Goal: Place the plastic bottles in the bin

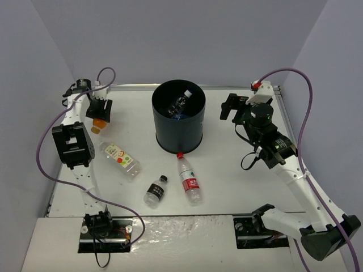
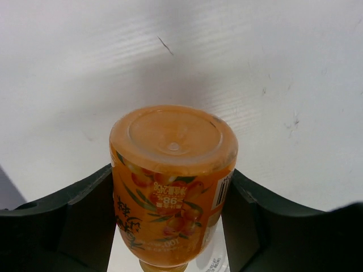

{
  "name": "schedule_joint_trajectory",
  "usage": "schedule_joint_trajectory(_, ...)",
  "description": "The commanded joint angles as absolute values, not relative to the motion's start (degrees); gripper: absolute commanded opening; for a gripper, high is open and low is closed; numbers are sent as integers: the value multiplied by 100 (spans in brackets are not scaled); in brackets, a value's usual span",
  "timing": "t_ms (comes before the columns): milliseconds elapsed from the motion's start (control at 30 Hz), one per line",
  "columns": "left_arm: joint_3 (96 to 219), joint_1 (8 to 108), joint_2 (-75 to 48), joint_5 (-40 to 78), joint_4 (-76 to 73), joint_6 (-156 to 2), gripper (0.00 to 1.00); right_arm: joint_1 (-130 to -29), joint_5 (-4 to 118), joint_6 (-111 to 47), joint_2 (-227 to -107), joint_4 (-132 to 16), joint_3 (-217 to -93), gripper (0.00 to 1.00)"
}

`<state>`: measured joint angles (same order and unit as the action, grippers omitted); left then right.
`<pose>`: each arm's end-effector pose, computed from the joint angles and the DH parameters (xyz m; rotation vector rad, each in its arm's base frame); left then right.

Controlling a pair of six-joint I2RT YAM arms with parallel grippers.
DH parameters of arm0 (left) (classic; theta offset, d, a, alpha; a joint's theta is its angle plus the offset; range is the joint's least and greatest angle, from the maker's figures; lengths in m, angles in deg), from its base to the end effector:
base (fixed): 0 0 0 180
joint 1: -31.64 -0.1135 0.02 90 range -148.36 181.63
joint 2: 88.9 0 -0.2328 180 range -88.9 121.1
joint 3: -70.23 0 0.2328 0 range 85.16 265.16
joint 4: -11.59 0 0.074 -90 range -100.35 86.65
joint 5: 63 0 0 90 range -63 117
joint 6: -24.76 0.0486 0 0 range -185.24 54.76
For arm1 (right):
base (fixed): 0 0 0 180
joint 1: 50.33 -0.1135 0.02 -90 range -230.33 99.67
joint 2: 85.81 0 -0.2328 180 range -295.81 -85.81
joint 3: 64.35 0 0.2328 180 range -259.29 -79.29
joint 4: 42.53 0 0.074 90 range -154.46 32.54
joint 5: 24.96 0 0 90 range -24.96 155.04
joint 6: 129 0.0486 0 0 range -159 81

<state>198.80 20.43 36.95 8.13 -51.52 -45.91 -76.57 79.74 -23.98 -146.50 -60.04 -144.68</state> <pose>0.4427 0.0717 0.2089 0.2924 2.5365 -0.2314 0.2263 0.0978 0.3992 0.0544 1.5458 0.3755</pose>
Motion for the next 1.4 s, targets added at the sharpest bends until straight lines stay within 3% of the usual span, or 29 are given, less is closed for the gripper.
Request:
schedule_joint_trajectory(0,20557,2127,2616,759,-5075,-5661,20,-7626,8194,-2137,-14400,-6078,-13950,100)
schedule_joint_trajectory(200,20507,3147,1152,1311,-4108,-7090,23,-7623,8223,-1814,-13580,-6386,-13246,100)
schedule_joint_trajectory(367,20188,5023,358,2276,-2819,-7515,25,-7617,7836,-1583,-12995,-6717,-12947,100)
schedule_joint_trajectory(500,19927,5860,325,2358,-1722,-8024,28,-7624,7433,-1322,-12743,-6850,-12637,100)
schedule_joint_trajectory(667,20189,6670,925,2984,-1640,-7805,27,-7642,6639,-1134,-12854,-6854,-12349,100)
schedule_joint_trajectory(733,20359,6923,1131,3447,-1798,-7578,41,-7667,6569,-1107,-12893,-6854,-12276,100)
schedule_joint_trajectory(867,20837,6964,1548,4098,-2089,-7525,90,-8007,6287,-1167,-13061,-6854,-12210,100)
schedule_joint_trajectory(900,20988,6966,1598,4151,-2210,-7538,94,-8140,6326,-1164,-13108,-6848,-12191,100)
schedule_joint_trajectory(1233,21862,6969,990,4372,-3125,-7497,97,-9709,6843,-1063,-14144,-6216,-12114,100)
schedule_joint_trajectory(1367,20913,6915,8,5095,-3552,-7540,97,-10602,7689,-989,-15036,-5951,-12327,100)
